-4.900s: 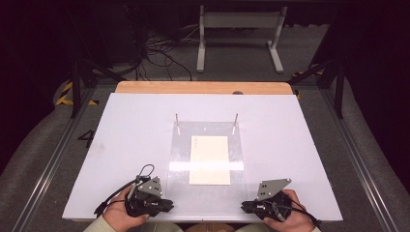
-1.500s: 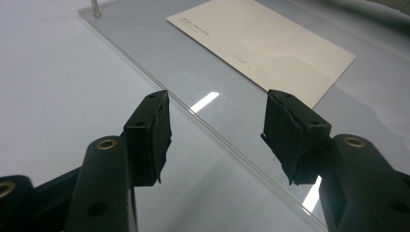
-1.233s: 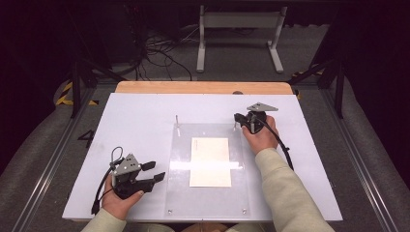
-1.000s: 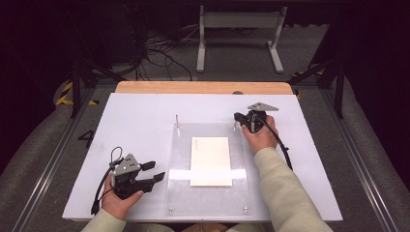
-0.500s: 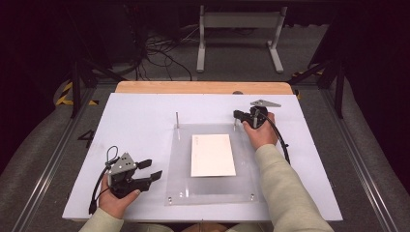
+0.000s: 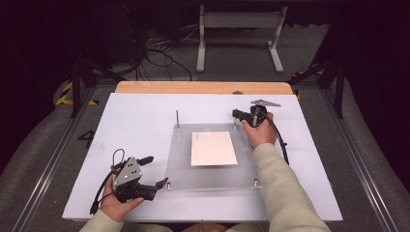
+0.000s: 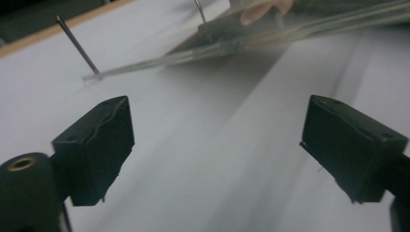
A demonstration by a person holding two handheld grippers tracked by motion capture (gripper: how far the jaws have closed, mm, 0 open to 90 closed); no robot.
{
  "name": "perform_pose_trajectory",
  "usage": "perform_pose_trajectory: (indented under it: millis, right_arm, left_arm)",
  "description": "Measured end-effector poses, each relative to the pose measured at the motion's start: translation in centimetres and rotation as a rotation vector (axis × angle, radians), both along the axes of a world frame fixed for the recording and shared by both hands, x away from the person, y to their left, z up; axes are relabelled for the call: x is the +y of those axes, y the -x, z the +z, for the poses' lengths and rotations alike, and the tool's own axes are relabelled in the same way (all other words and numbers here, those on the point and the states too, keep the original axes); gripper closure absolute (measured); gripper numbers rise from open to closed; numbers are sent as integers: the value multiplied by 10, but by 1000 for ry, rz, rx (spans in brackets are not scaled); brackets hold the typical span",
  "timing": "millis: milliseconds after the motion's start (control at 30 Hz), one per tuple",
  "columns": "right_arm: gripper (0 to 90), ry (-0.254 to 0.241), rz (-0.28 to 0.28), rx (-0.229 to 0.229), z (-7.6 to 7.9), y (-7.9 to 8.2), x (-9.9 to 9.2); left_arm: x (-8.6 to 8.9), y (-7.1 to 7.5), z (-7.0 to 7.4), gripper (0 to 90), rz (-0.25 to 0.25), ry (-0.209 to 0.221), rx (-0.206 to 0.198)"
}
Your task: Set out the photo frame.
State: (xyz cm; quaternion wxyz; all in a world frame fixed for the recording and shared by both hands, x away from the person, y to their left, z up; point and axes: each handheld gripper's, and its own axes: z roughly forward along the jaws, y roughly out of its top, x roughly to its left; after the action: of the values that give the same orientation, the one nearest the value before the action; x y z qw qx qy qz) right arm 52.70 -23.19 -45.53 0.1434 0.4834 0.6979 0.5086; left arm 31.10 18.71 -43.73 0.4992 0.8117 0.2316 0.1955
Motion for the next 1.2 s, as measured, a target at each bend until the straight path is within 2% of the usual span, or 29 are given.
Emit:
perform_pose_trajectory:
  millis: [33,67,100,133,167,200,233,267,300,333,400,467,500,567,633,700,833,900,967,1067,1200]
  right_arm:
    - [841,0,0,0,0,0,0]
    - [840,105,8,30,-2,-1,11]
    - [840,105,8,30,-2,-1,11]
    - [843,100,13,37,-2,0,10]
    - [843,100,13,37,-2,0,10]
    - [843,80,19,43,-3,-1,7]
    - [843,97,13,35,-2,0,9]
    - [843,73,12,49,-3,-1,8]
    - [843,73,12,49,-3,-1,8]
    - [843,68,15,51,-3,-1,7]
    - [843,61,15,55,-3,-2,6]
    - [843,59,15,56,-4,-2,6]
    - [843,55,16,58,-4,-2,5]
    - [842,41,15,64,-4,-3,4]
    - [842,28,15,71,-4,-3,3]
    - [840,17,17,77,-4,-4,2]
    - [817,3,28,77,-4,-4,1]
    - [721,-15,11,93,-4,-3,-2]
    - [689,-39,-2,126,-4,0,-8]
    - [641,-33,1,76,0,12,-18]
    - [665,-16,22,32,12,30,-30]
  left_arm:
    - [0,0,0,101,0,0,0]
    - [-5,1,2,96,-9,13,-40]
    - [-5,1,2,89,-9,13,-40]
    - [-16,2,1,77,-6,-88,-68]
    - [-16,2,1,79,-6,-88,-68]
    - [-25,4,2,79,-9,-106,-105]
    - [-32,8,3,159,-20,-118,-140]
    - [-45,11,4,212,-60,-117,-183]
    - [-45,11,4,212,-60,-117,-183]
    - [-51,12,4,212,-69,-137,-195]
    - [-61,13,2,212,-80,-171,-239]
    - [-62,14,5,244,-80,-159,-256]
    - [-62,14,7,279,-81,-146,-260]
    - [-61,13,11,422,-92,-120,-255]
    - [-59,11,14,511,-99,-88,-240]
    - [-59,9,16,531,-95,-94,-243]
    - [-57,7,19,554,-90,-83,-219]
    - [-55,5,20,560,-87,-69,-208]
    - [-54,4,22,560,-88,-68,-202]
    - [-54,2,25,560,-94,-64,-191]
    - [-53,-2,29,557,-101,-55,-177]
